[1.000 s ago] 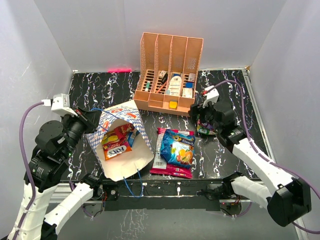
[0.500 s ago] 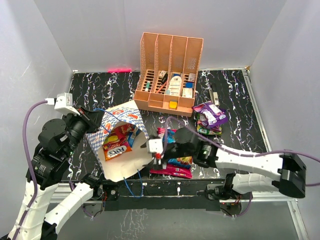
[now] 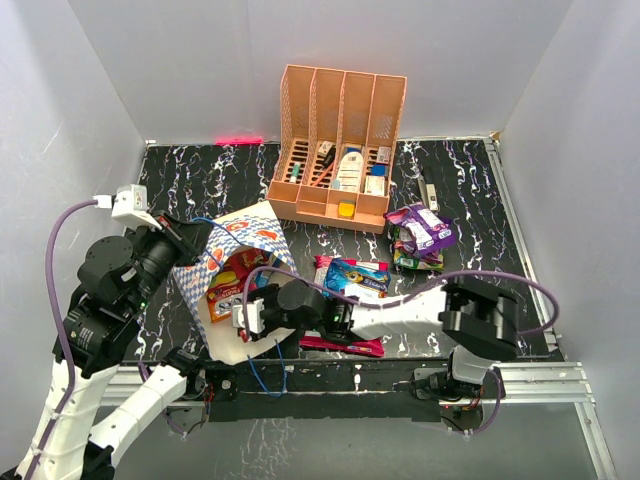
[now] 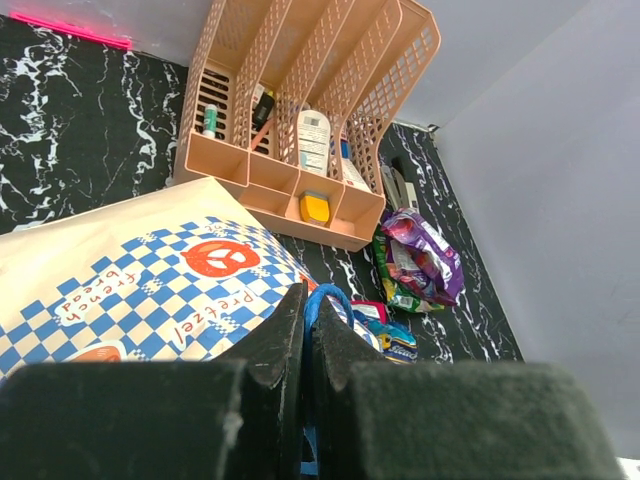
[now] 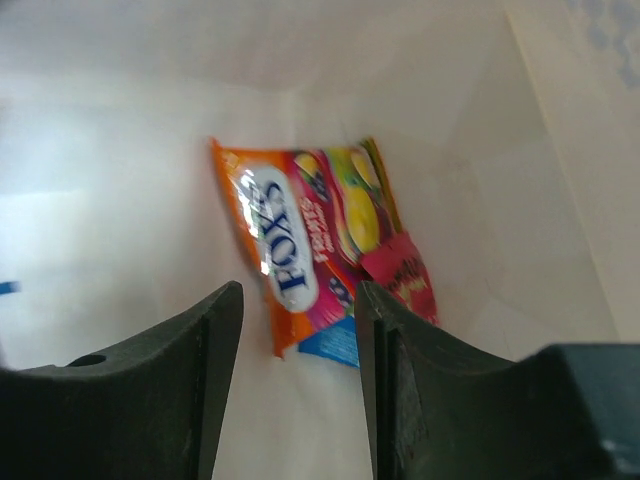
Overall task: Take the snacks out of the paper bag
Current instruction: Take out the snack from the paper bag.
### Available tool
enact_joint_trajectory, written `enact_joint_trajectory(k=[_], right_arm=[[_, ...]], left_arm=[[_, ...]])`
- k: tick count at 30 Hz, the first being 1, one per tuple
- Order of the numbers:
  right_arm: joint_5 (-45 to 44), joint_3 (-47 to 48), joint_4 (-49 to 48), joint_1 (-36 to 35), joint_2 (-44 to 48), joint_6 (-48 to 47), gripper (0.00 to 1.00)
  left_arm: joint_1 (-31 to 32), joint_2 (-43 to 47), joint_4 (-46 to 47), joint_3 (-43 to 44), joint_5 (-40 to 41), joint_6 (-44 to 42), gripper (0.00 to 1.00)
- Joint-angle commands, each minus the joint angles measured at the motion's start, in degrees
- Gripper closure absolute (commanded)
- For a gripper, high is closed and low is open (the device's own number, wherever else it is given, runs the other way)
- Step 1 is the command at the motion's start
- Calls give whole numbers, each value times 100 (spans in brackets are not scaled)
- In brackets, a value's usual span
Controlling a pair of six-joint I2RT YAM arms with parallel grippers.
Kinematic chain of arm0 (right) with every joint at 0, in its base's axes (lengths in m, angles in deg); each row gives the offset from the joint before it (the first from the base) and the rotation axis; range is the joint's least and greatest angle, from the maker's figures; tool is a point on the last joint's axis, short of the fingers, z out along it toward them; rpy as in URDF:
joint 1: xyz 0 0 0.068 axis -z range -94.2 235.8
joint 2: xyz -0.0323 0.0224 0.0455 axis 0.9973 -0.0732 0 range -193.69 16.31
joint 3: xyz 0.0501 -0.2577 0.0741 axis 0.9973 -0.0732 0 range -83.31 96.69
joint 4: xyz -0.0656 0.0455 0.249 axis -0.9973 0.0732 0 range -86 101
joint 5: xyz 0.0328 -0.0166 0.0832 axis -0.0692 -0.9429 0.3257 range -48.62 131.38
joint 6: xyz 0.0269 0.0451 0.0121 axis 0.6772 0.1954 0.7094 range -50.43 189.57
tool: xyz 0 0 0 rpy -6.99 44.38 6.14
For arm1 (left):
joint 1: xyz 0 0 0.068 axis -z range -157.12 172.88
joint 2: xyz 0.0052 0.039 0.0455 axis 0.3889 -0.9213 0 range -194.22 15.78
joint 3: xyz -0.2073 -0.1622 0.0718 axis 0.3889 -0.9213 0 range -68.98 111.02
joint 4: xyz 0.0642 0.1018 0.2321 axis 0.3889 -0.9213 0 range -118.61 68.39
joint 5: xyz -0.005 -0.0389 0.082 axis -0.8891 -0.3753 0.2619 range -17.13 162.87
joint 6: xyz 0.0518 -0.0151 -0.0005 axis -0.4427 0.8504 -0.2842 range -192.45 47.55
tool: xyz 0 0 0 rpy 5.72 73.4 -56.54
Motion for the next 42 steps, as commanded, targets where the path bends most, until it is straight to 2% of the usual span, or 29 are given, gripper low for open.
enact_joint_trajectory(k=[1,4,7,9,18,27,42], right_arm=[[-1559,297,-1262,17,-531,-571,51],[-1960,425,-1619,101,-1053,-591,53],[-1986,783,-1420,199,-1412,-463,54],[-2110,919,-1612,242,-1688,-384,54],[-2025,1587,-1680,552,-2564,-336,51],[-2086,2045,-1372,843,-2984,-126,42],[-2440,2867,-1044,979,-3349,-196,50]], left_arm=[[-8,39,177,11,-138,153,100],[-8,40,244,-3,-175,195,100],[-8,-37,178,96,-245,230,100],[-8,-63,146,152,-283,236,100],[-8,-101,249,127,-387,292,100],[-8,-57,235,126,-361,223,100],[-9,5,130,179,-316,212,100]])
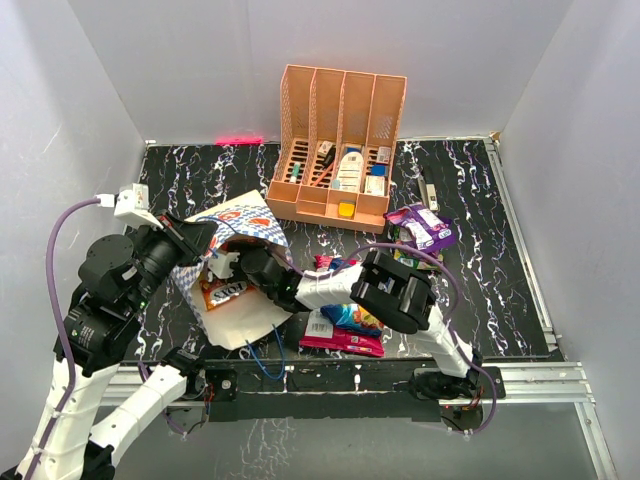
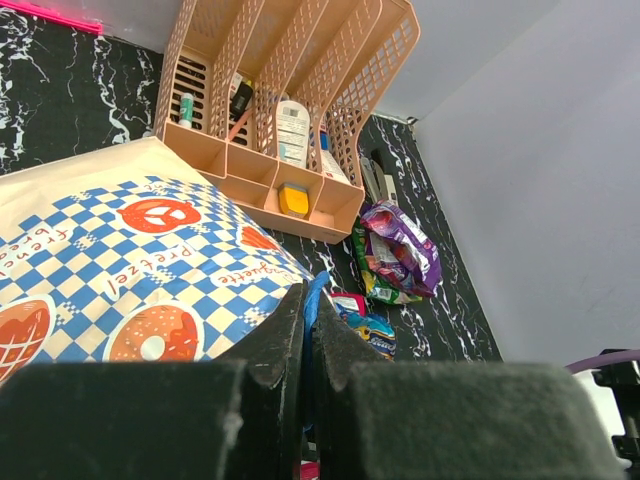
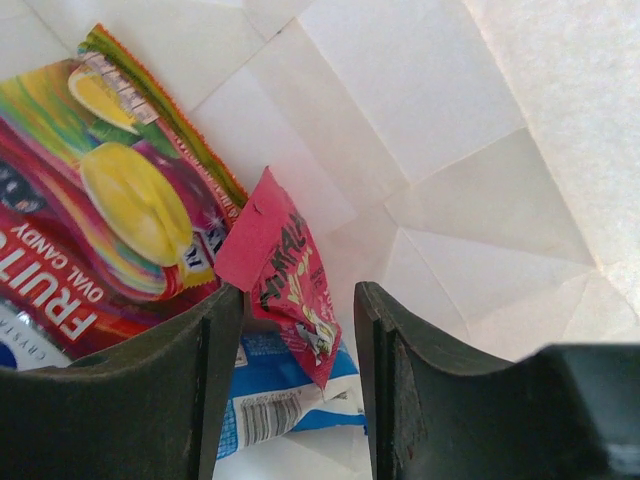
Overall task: Take the snacks out of the paper bag
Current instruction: Take out the snack from the paper bag.
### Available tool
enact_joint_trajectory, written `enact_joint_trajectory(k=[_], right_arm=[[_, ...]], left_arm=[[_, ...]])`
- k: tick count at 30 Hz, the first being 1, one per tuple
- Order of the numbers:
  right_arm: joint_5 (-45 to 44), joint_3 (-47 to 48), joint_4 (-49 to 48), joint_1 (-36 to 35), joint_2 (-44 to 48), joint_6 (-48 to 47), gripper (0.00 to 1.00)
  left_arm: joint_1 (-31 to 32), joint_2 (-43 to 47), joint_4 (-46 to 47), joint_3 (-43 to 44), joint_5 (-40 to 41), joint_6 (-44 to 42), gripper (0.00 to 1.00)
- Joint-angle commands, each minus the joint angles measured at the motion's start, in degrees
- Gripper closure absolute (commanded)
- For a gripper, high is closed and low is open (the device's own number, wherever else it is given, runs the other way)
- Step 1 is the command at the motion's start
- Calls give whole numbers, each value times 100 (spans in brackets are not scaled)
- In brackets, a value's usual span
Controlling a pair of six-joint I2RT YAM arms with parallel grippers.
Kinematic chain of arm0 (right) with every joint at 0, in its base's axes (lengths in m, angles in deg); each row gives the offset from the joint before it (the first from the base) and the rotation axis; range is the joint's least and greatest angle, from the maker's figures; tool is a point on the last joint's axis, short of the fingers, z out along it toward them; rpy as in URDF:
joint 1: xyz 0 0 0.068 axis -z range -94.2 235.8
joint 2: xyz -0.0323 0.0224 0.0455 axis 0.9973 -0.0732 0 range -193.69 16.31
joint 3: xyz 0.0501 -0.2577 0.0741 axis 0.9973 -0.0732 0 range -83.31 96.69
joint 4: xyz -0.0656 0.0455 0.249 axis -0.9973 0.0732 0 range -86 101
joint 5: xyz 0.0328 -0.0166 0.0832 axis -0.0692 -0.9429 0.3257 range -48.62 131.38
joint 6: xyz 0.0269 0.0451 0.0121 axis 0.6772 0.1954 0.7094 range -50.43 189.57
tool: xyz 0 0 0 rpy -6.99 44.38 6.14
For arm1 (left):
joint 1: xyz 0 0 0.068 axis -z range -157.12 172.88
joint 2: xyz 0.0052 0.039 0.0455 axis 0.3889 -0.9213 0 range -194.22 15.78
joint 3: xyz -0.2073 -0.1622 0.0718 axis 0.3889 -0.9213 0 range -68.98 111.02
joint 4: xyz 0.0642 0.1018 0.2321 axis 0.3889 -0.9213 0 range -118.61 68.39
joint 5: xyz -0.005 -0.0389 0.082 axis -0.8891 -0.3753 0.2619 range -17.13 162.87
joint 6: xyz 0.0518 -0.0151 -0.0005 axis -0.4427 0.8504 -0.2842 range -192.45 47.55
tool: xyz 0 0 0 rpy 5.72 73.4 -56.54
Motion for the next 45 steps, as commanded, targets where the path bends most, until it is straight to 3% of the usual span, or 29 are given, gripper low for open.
enact_joint_trajectory(k=[1,10,16,20,23,31,45], right_arm=[[-172,340,-93,50,-156,76,50],[-452,792,-38,85,-462,111,48],[-184,551,111,149,-63,466,48],[926,257,291,175,179,550,44],[1280,75,272,168,267,680,42],[1060,163,337,108,307,1217,31],[-5,1347,469,75,-690,1132,28]], left_arm=[[-8,41,94,179,-14,-25,100],[-10,94,62,219,-63,18,100],[-8,101,50,216,-19,-11,100],[-8,131,63,182,16,-27,100],[-8,129,84,181,16,-40,100],[-8,125,99,180,-32,-37,100],[-8,98,83,212,-130,21,100]])
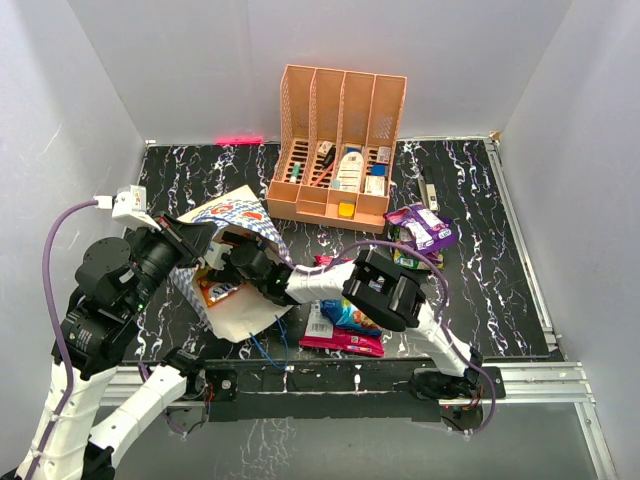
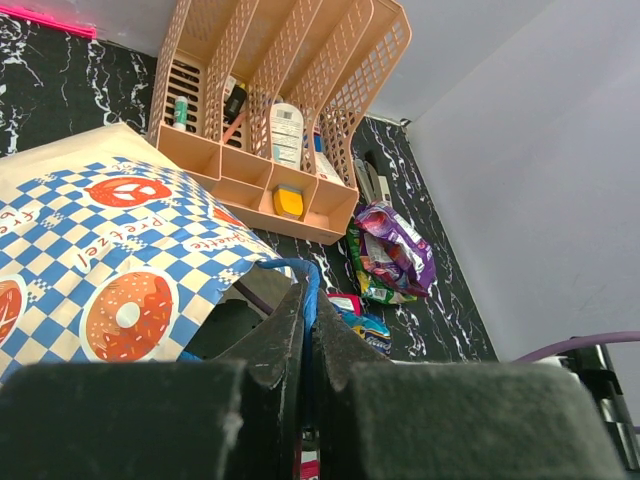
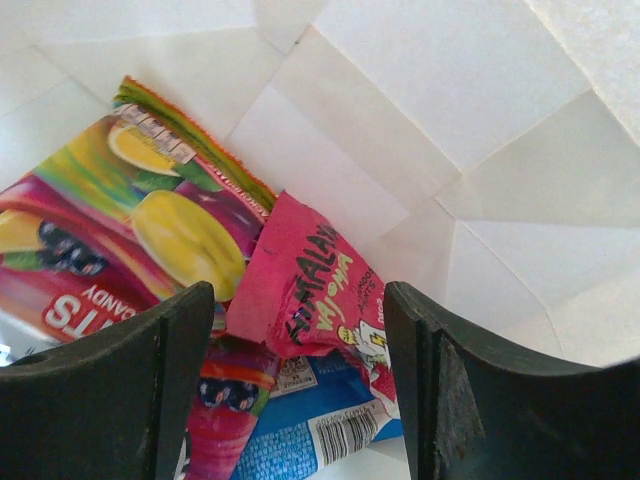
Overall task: Take the snacks out of the paper bag
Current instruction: Take out the snack from the paper bag.
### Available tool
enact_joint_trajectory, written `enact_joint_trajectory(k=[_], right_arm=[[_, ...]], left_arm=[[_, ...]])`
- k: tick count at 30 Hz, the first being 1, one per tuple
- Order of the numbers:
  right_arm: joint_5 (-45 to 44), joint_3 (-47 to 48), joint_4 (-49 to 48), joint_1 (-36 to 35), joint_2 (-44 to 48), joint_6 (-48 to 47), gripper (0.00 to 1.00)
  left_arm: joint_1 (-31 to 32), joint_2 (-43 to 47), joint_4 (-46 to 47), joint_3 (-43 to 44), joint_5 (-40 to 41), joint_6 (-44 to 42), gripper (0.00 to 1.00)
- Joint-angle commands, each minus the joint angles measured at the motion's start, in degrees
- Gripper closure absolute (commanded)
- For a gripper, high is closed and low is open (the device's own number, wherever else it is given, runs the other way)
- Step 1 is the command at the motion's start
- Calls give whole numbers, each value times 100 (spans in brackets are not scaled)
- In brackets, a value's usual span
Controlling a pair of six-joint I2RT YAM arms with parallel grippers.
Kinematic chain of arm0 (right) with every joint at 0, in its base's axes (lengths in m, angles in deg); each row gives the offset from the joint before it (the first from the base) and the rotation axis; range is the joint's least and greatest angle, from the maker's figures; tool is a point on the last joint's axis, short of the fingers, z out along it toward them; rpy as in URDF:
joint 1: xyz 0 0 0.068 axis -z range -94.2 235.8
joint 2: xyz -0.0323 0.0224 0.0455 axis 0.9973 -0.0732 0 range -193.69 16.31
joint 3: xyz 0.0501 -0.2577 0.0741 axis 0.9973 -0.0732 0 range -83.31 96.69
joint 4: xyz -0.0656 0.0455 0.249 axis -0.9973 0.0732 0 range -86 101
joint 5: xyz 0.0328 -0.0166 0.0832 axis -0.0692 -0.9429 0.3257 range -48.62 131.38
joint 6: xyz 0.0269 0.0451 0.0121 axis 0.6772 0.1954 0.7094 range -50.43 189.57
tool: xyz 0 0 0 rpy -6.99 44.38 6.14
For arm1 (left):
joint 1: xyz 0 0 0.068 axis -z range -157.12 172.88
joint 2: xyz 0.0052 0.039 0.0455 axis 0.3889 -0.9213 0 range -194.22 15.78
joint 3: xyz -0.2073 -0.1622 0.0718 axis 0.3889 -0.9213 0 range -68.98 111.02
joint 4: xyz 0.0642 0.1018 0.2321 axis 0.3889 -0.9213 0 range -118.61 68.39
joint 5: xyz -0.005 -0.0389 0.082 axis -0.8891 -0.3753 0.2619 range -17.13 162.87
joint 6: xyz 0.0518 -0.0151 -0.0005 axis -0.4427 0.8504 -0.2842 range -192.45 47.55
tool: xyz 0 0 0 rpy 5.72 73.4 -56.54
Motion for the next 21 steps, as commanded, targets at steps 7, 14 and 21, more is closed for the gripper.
enact_joint_trajectory(k=[7,14,21], right_arm=[[-829,1017,148,67,-696,-113,26],[-1128,1227,387,226,-717,-195,49],[-1041,1247,444,354,-723,-298,57]], left_arm=[[-8,44,32,226,-57,9,100],[-8,81,-111,254,26,-41,100],[-8,101,-143,250,77,-75,100]])
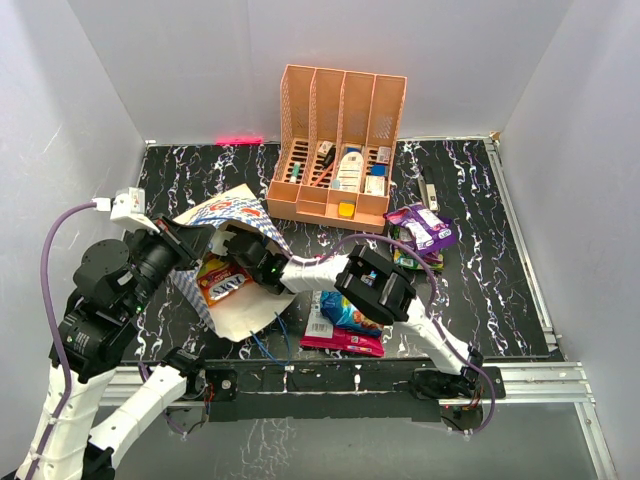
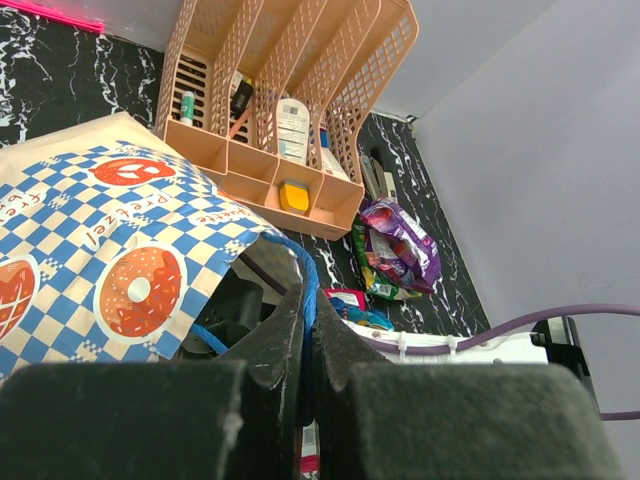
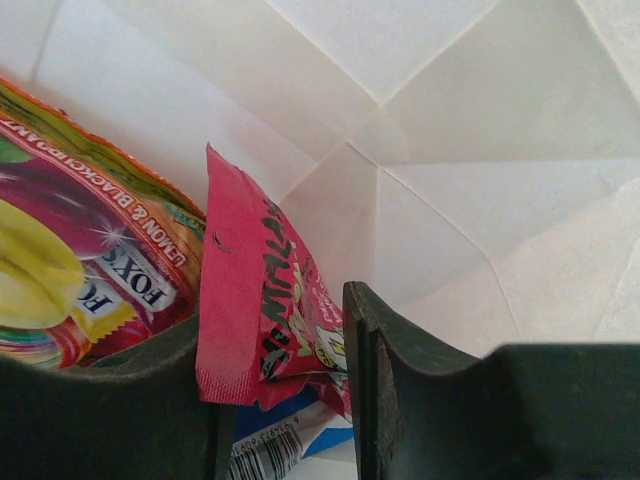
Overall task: Take the snacks out of the paper bag
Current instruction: Take out the snack from the paper bag.
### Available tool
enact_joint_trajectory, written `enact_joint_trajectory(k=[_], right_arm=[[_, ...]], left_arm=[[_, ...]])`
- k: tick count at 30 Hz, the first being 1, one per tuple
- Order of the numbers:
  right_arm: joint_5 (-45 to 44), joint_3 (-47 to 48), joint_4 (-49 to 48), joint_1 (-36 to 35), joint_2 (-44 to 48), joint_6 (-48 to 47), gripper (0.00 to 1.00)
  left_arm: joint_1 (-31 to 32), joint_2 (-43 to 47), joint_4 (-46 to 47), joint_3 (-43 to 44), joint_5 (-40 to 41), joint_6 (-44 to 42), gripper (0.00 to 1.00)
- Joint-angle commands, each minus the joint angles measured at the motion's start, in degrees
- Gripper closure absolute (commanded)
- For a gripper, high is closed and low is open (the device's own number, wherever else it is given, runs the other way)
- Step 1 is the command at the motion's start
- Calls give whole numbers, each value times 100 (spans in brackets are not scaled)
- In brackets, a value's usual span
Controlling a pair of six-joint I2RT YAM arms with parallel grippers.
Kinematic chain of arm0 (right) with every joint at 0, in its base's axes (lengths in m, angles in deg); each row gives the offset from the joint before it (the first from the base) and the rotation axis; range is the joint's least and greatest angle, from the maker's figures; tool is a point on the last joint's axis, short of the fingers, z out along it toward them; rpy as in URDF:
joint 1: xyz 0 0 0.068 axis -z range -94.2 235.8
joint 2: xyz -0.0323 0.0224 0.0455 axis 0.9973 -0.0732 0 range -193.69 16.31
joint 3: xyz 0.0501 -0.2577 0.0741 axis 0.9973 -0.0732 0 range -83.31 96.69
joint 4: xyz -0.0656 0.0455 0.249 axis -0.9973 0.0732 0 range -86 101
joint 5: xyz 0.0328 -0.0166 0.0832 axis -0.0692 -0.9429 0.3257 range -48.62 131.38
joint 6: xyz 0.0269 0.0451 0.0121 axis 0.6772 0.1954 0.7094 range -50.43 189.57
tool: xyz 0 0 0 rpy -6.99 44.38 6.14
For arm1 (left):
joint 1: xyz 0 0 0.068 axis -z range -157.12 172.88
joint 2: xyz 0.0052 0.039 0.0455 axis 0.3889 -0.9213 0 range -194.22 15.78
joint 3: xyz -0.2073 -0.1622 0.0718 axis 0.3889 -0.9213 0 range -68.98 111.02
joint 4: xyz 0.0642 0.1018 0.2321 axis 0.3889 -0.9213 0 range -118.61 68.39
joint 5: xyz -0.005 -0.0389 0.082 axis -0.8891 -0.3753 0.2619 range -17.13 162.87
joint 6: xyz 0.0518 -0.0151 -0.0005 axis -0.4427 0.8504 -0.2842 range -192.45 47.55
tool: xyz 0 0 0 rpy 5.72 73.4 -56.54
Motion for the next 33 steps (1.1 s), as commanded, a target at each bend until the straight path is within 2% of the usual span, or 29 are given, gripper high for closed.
enact_joint_trajectory(k=[1,9,12,16,20,33], right_arm=[[-51,309,-143,98,-61,-103,57],[902,293,-356,135,-88,-406,58],[911,488,-306,146,-228,-414,60],[1005,517,-248,162,-180,-371,76],[1331,122,-339,162,239,-190,92],[2755,-2009,-603,-67,2352,745,93]], left_arm=[[-8,43,-1,230,44,-55,100],[-8,-10,-18,267,27,-75,100],[-8,-45,-19,284,27,-85,100],[-8,-59,-42,296,48,-91,100],[-8,-58,-41,264,88,-105,100],[-8,-67,69,162,199,-104,100]])
